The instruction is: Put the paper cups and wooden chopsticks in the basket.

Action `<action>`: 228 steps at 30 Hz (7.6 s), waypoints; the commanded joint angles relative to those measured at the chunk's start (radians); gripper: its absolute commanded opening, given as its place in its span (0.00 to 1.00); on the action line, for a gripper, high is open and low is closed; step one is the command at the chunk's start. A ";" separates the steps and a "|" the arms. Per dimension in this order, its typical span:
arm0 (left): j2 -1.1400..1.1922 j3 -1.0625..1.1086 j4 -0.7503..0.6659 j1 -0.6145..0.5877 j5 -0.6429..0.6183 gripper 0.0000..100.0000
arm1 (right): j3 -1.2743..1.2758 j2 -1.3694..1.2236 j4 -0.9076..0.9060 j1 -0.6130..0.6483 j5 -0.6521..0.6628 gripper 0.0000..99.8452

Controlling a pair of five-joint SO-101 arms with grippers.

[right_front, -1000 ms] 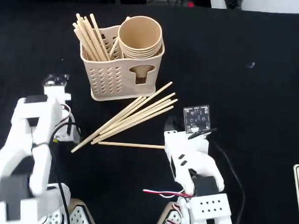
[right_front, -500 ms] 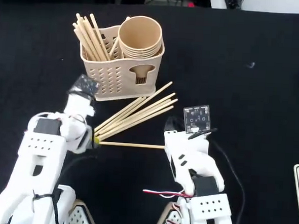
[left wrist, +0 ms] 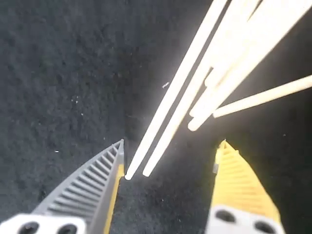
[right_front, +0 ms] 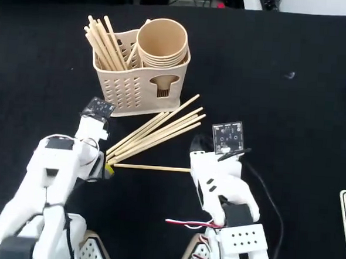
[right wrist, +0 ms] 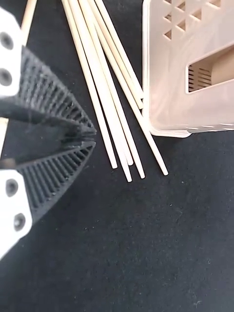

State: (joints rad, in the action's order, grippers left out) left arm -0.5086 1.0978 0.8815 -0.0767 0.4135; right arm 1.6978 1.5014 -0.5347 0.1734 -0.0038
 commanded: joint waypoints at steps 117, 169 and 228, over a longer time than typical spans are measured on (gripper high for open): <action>-0.583 -0.243 -0.663 0.291 -0.350 0.03 | -0.001 0.024 0.066 -0.123 -0.181 0.02; -0.226 -0.576 0.135 0.386 -0.247 0.15 | -0.001 0.024 0.071 -0.126 -0.130 0.02; 0.290 -0.700 0.465 0.510 -0.044 0.03 | -0.010 0.025 0.072 -0.187 -0.189 0.02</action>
State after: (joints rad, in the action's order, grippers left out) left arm -0.2140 0.5224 1.2528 0.4849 0.3322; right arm 1.6993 1.5014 -0.4918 -0.0230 -0.1834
